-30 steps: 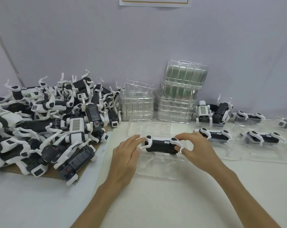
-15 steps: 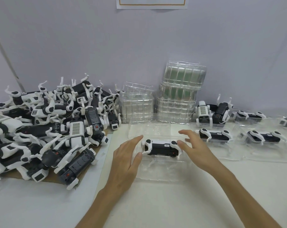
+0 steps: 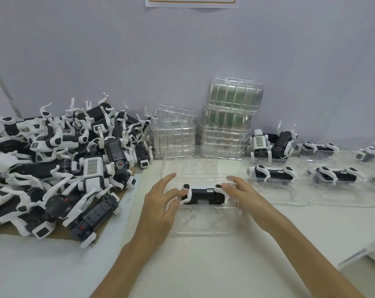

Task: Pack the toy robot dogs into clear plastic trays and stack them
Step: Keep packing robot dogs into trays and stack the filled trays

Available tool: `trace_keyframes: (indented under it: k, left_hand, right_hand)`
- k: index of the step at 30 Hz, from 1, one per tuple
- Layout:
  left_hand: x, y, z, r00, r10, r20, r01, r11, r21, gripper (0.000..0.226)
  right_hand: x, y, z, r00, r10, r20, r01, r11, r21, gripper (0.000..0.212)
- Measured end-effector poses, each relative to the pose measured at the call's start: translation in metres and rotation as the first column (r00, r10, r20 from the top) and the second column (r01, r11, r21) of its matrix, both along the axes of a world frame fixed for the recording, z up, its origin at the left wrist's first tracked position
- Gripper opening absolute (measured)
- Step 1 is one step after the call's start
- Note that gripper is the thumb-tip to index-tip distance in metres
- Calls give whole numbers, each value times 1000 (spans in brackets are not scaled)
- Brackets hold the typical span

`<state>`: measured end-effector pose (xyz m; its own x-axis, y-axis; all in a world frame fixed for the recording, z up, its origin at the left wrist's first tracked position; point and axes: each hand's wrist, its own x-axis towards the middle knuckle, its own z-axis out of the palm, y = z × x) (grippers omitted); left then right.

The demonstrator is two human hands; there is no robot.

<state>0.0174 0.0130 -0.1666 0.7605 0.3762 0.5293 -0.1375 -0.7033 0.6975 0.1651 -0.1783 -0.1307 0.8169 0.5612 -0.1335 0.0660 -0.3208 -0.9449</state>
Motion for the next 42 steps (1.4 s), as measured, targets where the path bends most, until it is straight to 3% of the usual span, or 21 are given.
trace_keyframes:
  k: [6,10,12,14,15,18,20,22,26,32,34,38,42]
  left_hand:
    - [-1,-3,-1,992,-126,-33,110,949,-297,27]
    - [1,-2,-1,992,-120,-43,101,944,-313,26]
    - [-1,-2,0,993,-112,-36,96,950,-299,31]
    - [-1,-2,0,994,-102,-35,88,956,-279,36]
    - [0,-2,-1,995,-92,-29,80,958,-274,34]
    - [1,0,-5,996,-93,-3,87,944,-318,40]
    - [1,1,-6,995,-102,9,99,929,-356,46]
    - [0,1,-6,995,-88,43,98,927,-362,47]
    - [0,0,-2,988,51,144,9,922,-387,35]
    - [0,10,2,933,311,180,-160,808,-568,20]
    - [1,10,2,935,318,154,-175,797,-578,19]
    - [0,5,0,953,267,145,-167,858,-485,17]
    - [1,-1,1,967,217,131,-149,906,-396,26]
  right_hand:
    - [1,2,-4,999,-21,38,19,999,44,52]
    - [-2,1,-1,995,-45,91,44,999,11,59]
    - [-10,0,6,921,-83,382,114,992,-61,66]
    - [-20,-1,18,711,-64,700,165,983,-78,69]
    - [-25,0,25,650,-4,760,110,990,-89,69]
    - [-37,9,34,651,330,683,-159,940,-301,73]
    - [-40,19,31,593,526,609,-169,821,-545,76]
    - [-42,25,29,556,585,591,-119,760,-639,72]
    - [-44,28,40,522,586,620,-120,770,-626,49]
    - [-47,11,69,462,545,700,-133,823,-553,37]
    - [-37,1,85,446,471,761,-71,866,-494,38]
    - [1,-22,114,464,336,820,117,894,-433,41]
    - [49,-43,122,585,272,764,257,832,-492,39]
